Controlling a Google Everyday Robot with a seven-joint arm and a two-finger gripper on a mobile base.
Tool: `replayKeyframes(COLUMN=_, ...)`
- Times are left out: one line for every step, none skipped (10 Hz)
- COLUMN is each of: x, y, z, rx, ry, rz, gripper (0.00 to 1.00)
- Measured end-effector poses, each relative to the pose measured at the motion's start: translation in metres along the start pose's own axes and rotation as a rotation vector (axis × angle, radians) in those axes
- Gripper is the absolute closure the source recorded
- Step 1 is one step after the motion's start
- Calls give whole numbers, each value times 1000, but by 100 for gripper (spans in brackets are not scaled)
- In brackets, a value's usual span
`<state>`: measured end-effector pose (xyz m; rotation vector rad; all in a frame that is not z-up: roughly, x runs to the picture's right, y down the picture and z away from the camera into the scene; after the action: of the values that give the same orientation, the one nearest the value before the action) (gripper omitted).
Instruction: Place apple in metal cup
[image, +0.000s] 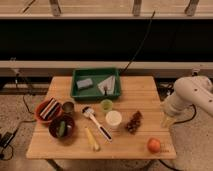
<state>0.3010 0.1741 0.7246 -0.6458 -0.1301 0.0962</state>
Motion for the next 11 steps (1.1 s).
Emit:
replayKeyframes(x=1, y=15, z=1, rx=-8, ry=-18, rz=-9, gripper=36)
replayKeyframes(x=2, y=26, z=2, rx=-15, ry=-30, rz=-19, gripper=36)
replayKeyframes(x=-1, y=41, z=9, rx=-31, ry=-46, rz=-35, gripper=36)
replayKeyframes(x=-4, y=48, z=16, rx=-42, ry=-54, rz=-45, gripper=36)
replayKeyframes(x=-10, y=55, z=25, rx=-58, ry=-64, rz=-61, gripper=36)
replayKeyframes(x=-17, y=62, z=35, rx=-77, ry=-72, rz=-78, gripper=36)
replayKeyframes(x=-21, y=66, z=41, rx=-88, ry=-77, rz=-89, gripper=36)
replayKeyframes(x=-24, y=70, z=46, rx=-100, ry=-81, rz=-98, gripper=36)
replayKeyframes(x=-26, y=72, z=49, rx=-106, ry=-84, rz=-104, gripper=36)
replayKeyframes(x=-28, y=76, z=52, rx=-118, ry=-86, rz=-112, gripper=36)
replayKeyframes(x=-29, y=80, z=55, rx=-132, ry=-86, rz=-119, gripper=36)
